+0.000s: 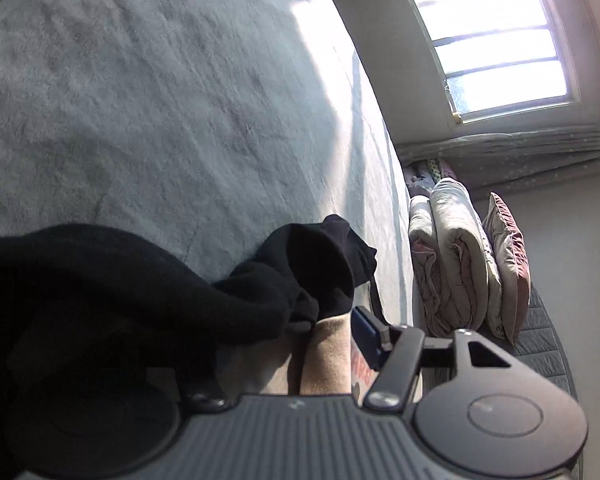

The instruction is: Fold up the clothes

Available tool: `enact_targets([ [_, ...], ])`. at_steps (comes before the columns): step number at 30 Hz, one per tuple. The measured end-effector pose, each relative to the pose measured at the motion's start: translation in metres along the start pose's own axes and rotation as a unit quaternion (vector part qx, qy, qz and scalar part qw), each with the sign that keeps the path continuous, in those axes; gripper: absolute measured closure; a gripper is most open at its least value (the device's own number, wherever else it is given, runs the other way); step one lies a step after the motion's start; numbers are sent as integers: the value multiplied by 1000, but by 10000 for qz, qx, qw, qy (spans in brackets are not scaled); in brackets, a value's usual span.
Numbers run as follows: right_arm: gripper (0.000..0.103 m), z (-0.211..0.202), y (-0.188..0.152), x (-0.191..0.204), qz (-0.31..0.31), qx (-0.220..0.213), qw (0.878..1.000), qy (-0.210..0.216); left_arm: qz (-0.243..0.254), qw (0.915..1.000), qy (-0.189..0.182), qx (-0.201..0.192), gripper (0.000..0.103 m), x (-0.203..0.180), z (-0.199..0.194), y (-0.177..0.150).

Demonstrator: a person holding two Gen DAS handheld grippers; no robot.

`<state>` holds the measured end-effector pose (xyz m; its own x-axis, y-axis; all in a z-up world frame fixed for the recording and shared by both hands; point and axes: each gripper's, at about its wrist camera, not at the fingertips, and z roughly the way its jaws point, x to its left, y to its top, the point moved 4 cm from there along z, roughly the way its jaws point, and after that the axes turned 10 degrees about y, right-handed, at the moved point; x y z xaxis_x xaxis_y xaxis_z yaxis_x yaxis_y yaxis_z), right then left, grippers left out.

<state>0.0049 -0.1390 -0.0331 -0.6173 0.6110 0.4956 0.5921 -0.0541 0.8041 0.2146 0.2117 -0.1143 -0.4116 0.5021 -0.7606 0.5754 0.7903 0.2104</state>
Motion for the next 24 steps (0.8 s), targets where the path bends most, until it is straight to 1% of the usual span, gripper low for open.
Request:
enact_targets([
  [1, 97, -2, 1, -3, 57, -26, 10000, 14, 81, 9997, 189, -160, 50, -6, 3, 6],
  [2, 97, -4, 3, -4, 94, -36, 9999, 31, 330, 9979, 418, -356, 54, -15, 5, 11],
  [4, 97, -5, 6, -8, 151, -42, 9998, 78, 822, 9901, 868, -742, 76, -31, 9, 22],
  [5, 97, -6, 8, -8, 152, -36, 9998, 109, 1012, 9855, 1027, -894, 78, -38, 10, 28],
  [7, 97, -6, 10, -8, 125, -5, 9998, 173, 1256, 9763, 1216, -1275, 80, -48, 9, 48],
  [8, 97, -5, 10, -7, 88, 29, 9997, 219, 1227, 9754, 1177, -1401, 83, -50, 7, 60],
  [10, 97, -3, 11, -4, 51, 94, 9994, 344, 1122, 9750, 1081, -1587, 85, -53, 6, 83],
  [14, 97, 10, 8, 0, 2, 325, 9979, 567, 1010, 9721, 1184, -1755, 86, -53, 10, 113],
  [16, 97, 18, 6, 3, -41, 451, 9968, 662, 1056, 9714, 1262, -1715, 86, -52, 14, 118],
  [18, 96, 28, 1, 9, -116, 628, 9947, 806, 1092, 9712, 1435, -1559, 85, -50, 20, 117],
  [19, 96, 33, -3, 13, -172, 723, 9934, 869, 1123, 9710, 1511, -1472, 84, -48, 21, 114],
  [20, 96, 38, -6, 17, -246, 823, 9921, 915, 1160, 9709, 1552, -1405, 81, -46, 21, 111],
  [22, 96, 50, -14, 25, -372, 1020, 9890, 1004, 1239, 9716, 1533, -1312, 60, -47, 18, 106],
  [24, 94, 64, -23, 33, -525, 1265, 9849, 1061, 1410, 9710, 1498, -1217, 55, -47, 10, 98],
])
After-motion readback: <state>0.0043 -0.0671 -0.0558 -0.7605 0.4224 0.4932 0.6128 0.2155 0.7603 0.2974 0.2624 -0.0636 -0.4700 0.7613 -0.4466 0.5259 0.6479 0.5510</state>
